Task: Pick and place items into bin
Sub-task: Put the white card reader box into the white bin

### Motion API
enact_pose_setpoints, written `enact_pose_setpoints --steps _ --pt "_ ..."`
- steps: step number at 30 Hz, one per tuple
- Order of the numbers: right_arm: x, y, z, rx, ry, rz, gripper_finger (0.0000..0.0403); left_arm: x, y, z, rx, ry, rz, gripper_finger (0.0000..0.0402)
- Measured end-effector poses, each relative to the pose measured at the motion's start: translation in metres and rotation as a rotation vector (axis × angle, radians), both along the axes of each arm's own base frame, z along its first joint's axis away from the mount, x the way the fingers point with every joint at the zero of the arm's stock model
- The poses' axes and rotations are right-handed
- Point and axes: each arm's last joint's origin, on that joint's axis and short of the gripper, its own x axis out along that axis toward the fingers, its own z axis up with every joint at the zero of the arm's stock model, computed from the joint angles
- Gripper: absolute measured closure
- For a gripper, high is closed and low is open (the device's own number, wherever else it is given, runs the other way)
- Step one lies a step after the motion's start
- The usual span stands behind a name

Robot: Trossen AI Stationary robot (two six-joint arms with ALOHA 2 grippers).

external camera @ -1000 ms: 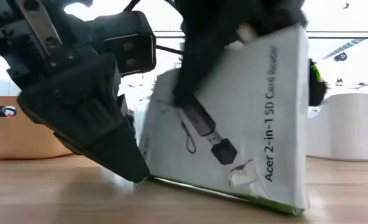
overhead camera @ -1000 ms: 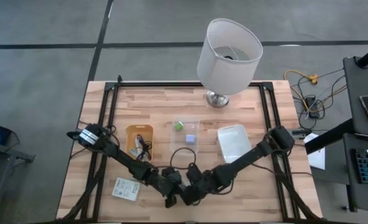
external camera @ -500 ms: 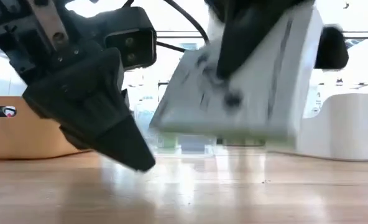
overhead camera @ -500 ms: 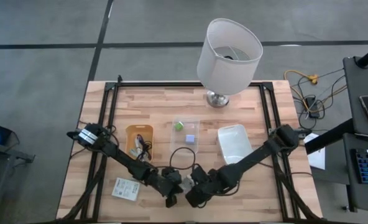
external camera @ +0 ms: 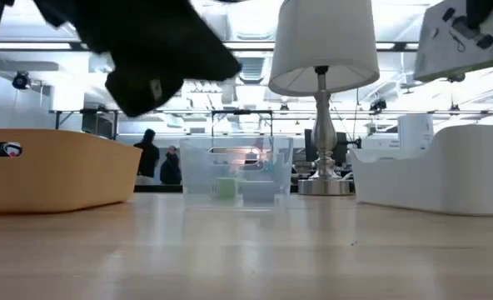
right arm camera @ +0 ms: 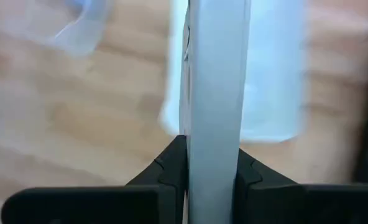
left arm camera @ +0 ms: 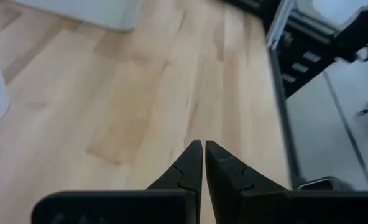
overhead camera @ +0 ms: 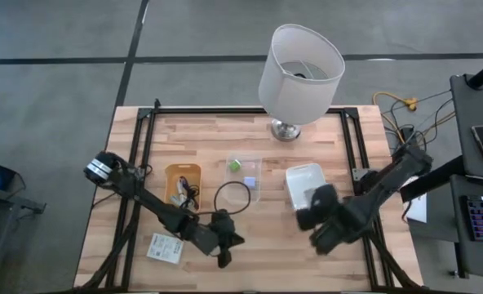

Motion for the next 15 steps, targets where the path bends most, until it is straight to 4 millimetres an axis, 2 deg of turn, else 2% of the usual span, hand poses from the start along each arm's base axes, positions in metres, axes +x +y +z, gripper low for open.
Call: enact_pose_setpoints --steps 3,6,11,15 --pt "-0.009 -0.023 0.004 -0.009 0.019 -0.005 0.0352 -0.002 0.003 0.01 -0.014 -0.024 0.004 0.0398" --pt "-0.011 -0.047 -0.005 -0.022 0.024 -0.012 0.0352 -0.004 0.007 0.013 -0.019 -0.031 0.012 0.0398" --pt "-0.006 -0.076 -0.035 0.086 -0.075 0.044 0.035 -0.006 0.01 0.02 -0.026 -0.032 0.018 0.0392" --pt "-0.009 -0.089 -0.059 0.133 -0.107 0.029 0.0332 -0.01 0.012 0.026 -0.025 -0.028 0.017 0.0361"
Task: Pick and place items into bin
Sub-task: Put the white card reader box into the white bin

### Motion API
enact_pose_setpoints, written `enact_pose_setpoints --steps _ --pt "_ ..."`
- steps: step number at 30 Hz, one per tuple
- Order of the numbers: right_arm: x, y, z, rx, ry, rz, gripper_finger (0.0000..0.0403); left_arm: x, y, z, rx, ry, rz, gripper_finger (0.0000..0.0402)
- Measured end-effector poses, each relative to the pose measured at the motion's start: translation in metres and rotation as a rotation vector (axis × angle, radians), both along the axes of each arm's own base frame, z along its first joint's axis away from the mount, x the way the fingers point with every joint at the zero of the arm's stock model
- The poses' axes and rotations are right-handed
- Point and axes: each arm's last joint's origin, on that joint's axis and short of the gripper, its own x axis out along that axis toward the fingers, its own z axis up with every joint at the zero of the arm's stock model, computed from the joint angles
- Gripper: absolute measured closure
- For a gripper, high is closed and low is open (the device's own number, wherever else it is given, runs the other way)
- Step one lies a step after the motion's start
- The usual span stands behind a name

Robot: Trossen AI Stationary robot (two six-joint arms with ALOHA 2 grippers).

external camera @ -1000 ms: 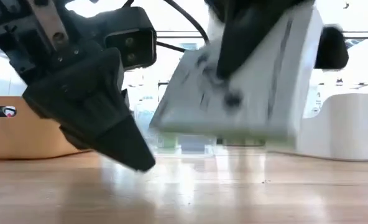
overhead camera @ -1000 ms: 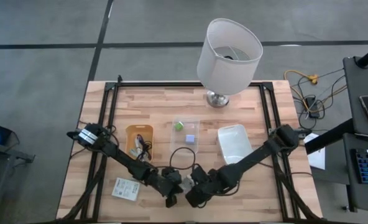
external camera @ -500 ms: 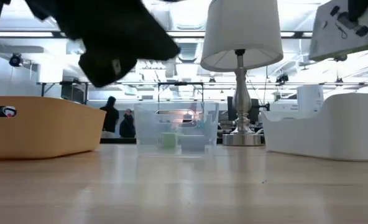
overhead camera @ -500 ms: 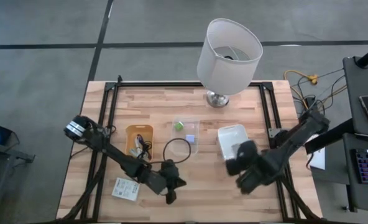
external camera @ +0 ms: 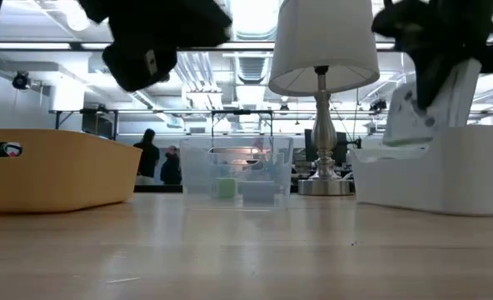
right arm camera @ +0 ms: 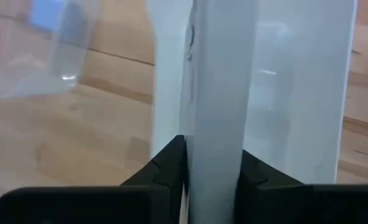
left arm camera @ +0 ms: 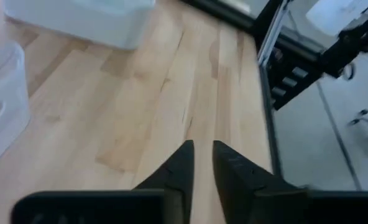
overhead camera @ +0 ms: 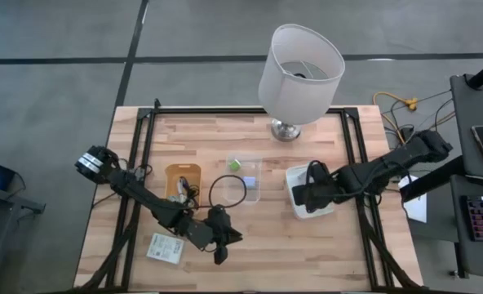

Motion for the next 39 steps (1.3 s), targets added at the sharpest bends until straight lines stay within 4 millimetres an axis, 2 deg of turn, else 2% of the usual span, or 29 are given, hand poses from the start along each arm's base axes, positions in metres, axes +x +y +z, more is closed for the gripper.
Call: enact_pose_setpoints --steps 3,7,11,15,19,25,28,31,35,37,39 --pt "-0.003 -0.003 -0.009 0.013 -0.019 -0.016 0.0307 -0.004 0.002 0.008 -0.007 -0.013 0.001 0.0328" --pt "-0.004 -0.003 -0.008 0.027 -0.037 -0.012 0.0267 -0.009 0.005 0.013 0.002 0.0 0.0 0.0293" --pt "-0.005 -0.003 -0.006 0.022 -0.008 -0.008 0.0236 -0.012 0.008 0.012 0.015 0.014 -0.001 0.0275" --pt "-0.016 -0.007 -0.002 -0.009 0.094 -0.072 0.0231 -0.013 0.008 0.011 0.017 0.02 -0.005 0.0272" --pt "-0.012 -0.004 0.01 -0.005 0.068 -0.02 0.0245 -0.014 0.008 0.009 0.018 0.026 -0.007 0.0272" --pt "0.016 0.006 0.026 0.003 -0.042 0.071 0.0269 -0.015 0.009 0.006 0.033 0.05 -0.01 0.0272" --pt "0.038 0.017 0.029 0.003 -0.091 0.146 0.0272 -0.024 0.011 0.005 0.096 0.128 -0.037 0.0271" --pt "0.061 0.036 0.029 -0.02 -0.101 0.282 0.0264 -0.043 0.013 0.014 0.187 0.215 -0.134 0.0271" --pt "0.088 0.07 0.022 -0.059 -0.054 0.506 0.0242 -0.079 0.011 0.032 0.301 0.347 -0.377 0.0271" --pt "0.1 0.088 0.018 -0.08 -0.037 0.608 0.0227 -0.099 0.011 0.037 0.285 0.443 -0.463 0.0271" --pt "0.111 0.105 0.014 -0.101 -0.03 0.695 0.0212 -0.117 0.011 0.037 0.192 0.576 -0.494 0.0268"
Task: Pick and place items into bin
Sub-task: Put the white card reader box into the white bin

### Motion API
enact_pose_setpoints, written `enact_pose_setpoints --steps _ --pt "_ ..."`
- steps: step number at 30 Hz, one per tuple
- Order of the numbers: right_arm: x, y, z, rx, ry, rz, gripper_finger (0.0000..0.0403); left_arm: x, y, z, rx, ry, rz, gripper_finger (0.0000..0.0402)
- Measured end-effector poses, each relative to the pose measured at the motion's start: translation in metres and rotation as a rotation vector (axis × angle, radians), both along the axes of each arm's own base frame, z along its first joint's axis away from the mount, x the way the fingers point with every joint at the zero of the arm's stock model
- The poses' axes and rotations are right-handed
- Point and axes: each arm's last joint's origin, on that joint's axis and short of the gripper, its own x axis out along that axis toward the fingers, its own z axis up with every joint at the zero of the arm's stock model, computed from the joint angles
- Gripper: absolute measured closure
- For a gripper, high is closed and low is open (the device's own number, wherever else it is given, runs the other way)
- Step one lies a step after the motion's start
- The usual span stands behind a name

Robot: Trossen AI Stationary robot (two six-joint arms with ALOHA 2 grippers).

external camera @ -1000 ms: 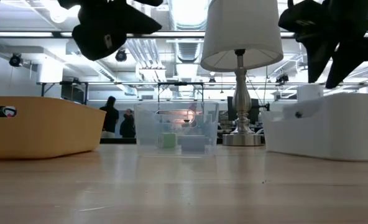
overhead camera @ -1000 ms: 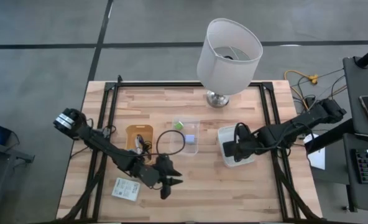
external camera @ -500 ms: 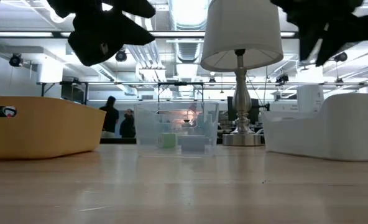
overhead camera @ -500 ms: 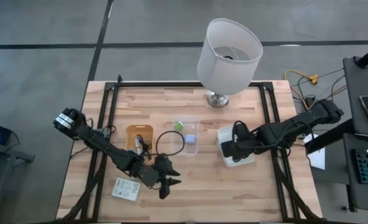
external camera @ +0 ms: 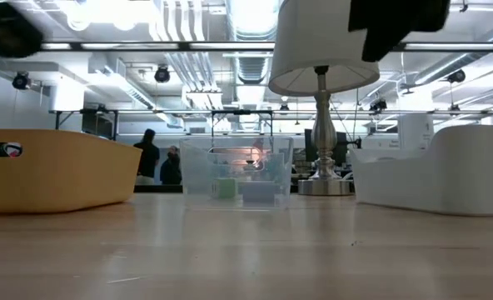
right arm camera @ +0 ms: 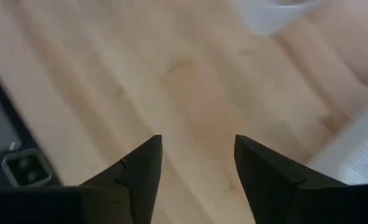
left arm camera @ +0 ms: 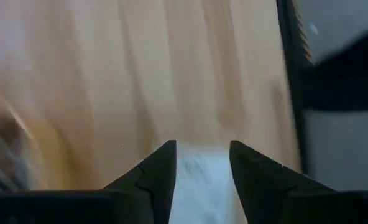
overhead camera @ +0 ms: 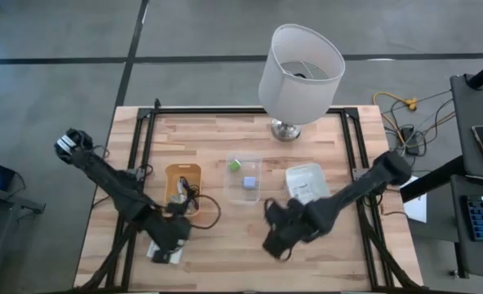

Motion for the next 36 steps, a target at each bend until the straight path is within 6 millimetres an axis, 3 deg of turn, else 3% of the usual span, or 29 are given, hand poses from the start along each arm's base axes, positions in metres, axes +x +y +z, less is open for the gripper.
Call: enact_pose_setpoints --steps 3,7,15,20,25,31,33,36 --pt "0.017 0.021 -0.006 -0.024 0.002 0.089 0.0195 -0.023 -0.005 -0.002 -0.126 0.22 0.1 0.0261" --pt "0.04 0.037 -0.016 -0.051 0.011 0.142 0.0187 -0.045 -0.025 -0.003 -0.155 0.295 0.167 0.0273" --pt "0.068 0.055 -0.027 -0.093 0.046 0.23 0.0199 -0.074 -0.038 -0.053 0.229 0.556 0.342 0.0384" --pt "0.073 0.058 -0.026 -0.103 0.057 0.238 0.021 -0.075 -0.038 -0.077 0.271 0.655 0.467 0.0394" --pt "0.074 0.058 -0.024 -0.09 0.05 0.211 0.0221 -0.076 -0.041 -0.099 0.135 0.712 0.531 0.04" --pt "0.073 0.058 -0.022 -0.078 0.045 0.184 0.0234 -0.071 -0.04 -0.106 0.064 0.677 0.552 0.0401" --pt "0.072 0.057 -0.022 -0.075 0.05 0.17 0.0239 -0.063 -0.04 -0.101 0.051 0.611 0.556 0.0401" --pt "0.072 0.057 -0.023 -0.076 0.056 0.165 0.0245 -0.038 -0.044 -0.09 0.0 0.314 0.539 0.0401"
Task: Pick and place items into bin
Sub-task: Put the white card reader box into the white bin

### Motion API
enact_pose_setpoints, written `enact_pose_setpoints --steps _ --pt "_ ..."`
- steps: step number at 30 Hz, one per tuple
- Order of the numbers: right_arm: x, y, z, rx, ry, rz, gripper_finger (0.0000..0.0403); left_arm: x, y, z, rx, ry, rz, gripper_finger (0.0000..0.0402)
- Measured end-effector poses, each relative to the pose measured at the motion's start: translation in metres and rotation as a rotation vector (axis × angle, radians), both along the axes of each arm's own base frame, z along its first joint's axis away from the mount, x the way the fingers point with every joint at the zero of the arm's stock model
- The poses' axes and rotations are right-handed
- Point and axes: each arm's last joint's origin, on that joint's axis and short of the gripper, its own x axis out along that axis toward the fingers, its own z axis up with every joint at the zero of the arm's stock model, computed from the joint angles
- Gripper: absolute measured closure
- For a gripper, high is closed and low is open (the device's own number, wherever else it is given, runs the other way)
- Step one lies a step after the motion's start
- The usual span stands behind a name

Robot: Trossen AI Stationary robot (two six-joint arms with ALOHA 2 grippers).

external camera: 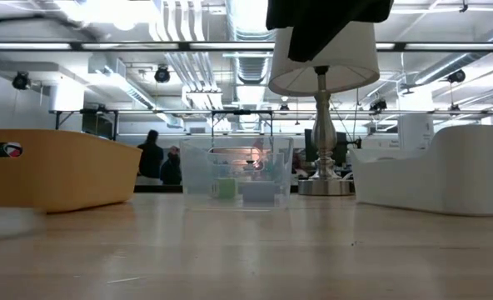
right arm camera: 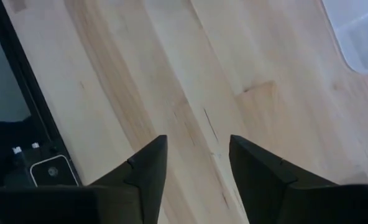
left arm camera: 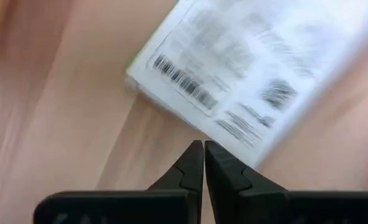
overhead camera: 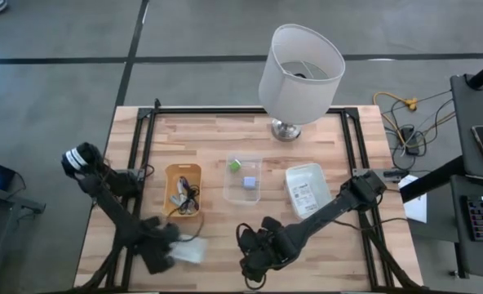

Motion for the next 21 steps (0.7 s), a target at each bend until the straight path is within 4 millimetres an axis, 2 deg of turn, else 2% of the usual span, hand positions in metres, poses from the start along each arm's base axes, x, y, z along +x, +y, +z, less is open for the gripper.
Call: enact_pose_setpoints --steps 3,5,7,9,14,18,21 --pt "-0.001 0.0 0.0 0.003 0.004 -0.017 0.025 0.03 -0.012 0.021 0.013 -0.408 -0.095 0.0401" --pt "-0.001 0.0 0.0 0.009 0.012 -0.025 0.0254 0.048 -0.015 0.039 0.014 -0.564 -0.135 0.0401" --pt "-0.005 0.001 0.0 0.006 0.036 -0.032 0.0257 0.058 -0.006 0.043 0.05 -0.52 -0.128 0.0401" --pt "-0.011 0.003 -0.001 -0.012 0.067 -0.028 0.0259 0.057 0.002 0.038 0.116 -0.426 -0.143 0.0401" --pt "-0.024 0.021 -0.001 -0.057 0.086 0.135 0.0245 0.049 0.0 0.037 0.081 -0.363 -0.206 0.0396" --pt "-0.028 0.034 -0.011 -0.104 0.101 0.297 0.0208 0.057 -0.007 0.034 0.074 -0.429 -0.223 0.0355" --pt "-0.023 0.033 -0.023 -0.134 0.12 0.315 0.0183 0.07 -0.002 0.026 0.115 -0.434 -0.178 0.0316"
